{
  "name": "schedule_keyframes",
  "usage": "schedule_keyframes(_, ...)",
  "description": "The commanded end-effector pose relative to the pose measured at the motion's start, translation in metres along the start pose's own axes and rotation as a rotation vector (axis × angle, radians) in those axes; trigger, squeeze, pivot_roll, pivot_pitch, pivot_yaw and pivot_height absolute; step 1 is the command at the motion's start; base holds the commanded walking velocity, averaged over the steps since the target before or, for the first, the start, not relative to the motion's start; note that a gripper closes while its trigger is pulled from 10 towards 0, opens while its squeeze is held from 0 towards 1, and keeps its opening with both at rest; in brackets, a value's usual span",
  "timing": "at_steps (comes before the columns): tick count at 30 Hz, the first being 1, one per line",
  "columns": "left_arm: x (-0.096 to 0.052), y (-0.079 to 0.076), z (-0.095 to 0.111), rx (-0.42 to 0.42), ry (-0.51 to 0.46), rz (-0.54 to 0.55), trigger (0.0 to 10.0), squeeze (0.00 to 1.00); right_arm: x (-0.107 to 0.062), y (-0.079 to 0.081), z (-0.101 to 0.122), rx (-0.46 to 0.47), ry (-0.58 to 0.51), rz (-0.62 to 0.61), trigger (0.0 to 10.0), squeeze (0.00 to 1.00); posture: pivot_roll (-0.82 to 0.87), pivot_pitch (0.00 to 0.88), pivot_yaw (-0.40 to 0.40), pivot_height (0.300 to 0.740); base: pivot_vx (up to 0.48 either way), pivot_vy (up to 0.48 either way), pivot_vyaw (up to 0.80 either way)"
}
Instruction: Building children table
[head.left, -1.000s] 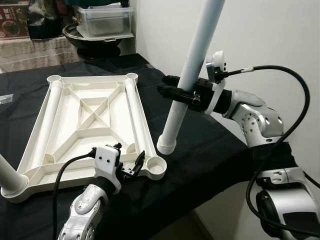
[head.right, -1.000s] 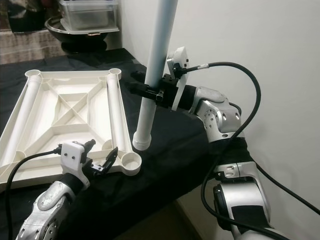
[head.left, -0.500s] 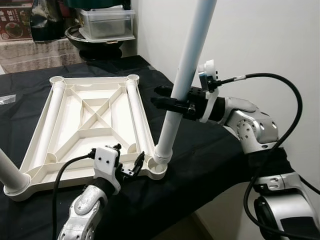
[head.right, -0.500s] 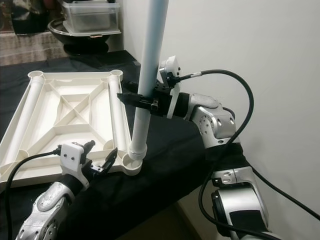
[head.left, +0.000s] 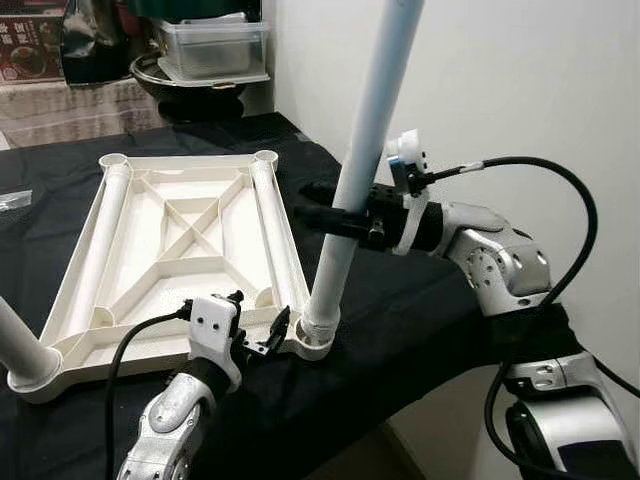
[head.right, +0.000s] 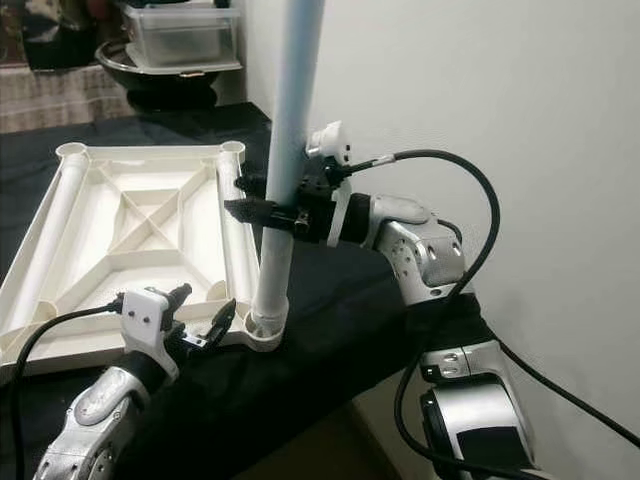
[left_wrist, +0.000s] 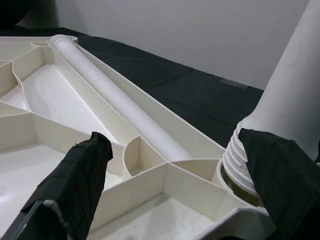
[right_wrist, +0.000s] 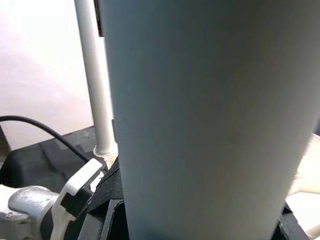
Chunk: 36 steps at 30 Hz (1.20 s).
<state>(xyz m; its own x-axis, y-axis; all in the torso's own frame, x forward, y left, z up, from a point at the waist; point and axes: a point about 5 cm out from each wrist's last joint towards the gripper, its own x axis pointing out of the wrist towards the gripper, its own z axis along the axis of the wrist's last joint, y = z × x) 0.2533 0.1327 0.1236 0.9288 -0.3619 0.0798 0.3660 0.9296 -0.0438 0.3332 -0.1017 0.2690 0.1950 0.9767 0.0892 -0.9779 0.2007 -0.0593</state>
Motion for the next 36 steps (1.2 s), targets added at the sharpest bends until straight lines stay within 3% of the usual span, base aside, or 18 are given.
schedule_keyframes(1, -0.002, 0.0, -0.004, -0.009, 0.01, 0.0, 10.0, 0.0, 0.002, 0.002, -0.008, 0.031, 0.019, 0.015, 10.0, 0.0, 0.0, 0.0, -0.126, 0.74, 0.0, 0.0, 0.0)
schedule_keyframes(14, -0.001, -0.002, -0.003, -0.014, 0.005, -0.001, 10.0, 0.0, 0.009, 0.005, -0.014, 0.039, 0.037, 0.031, 10.0, 0.0, 0.0, 0.0, -0.132, 0.74, 0.0, 0.0, 0.0)
schedule_keyframes(25, -0.003, -0.004, -0.004, -0.021, 0.008, 0.0, 10.0, 0.0, 0.007, -0.003, -0.025, 0.062, 0.075, -0.011, 10.0, 0.0, 0.0, 0.0, -0.137, 0.74, 0.0, 0.0, 0.0)
schedule_keyframes(36, -0.003, -0.003, -0.004, -0.015, 0.009, 0.0, 10.0, 0.0, -0.01, -0.022, -0.048, 0.035, 0.14, -0.215, 10.0, 0.0, 0.0, 0.0, -0.127, 0.74, 0.0, 0.0, 0.0)
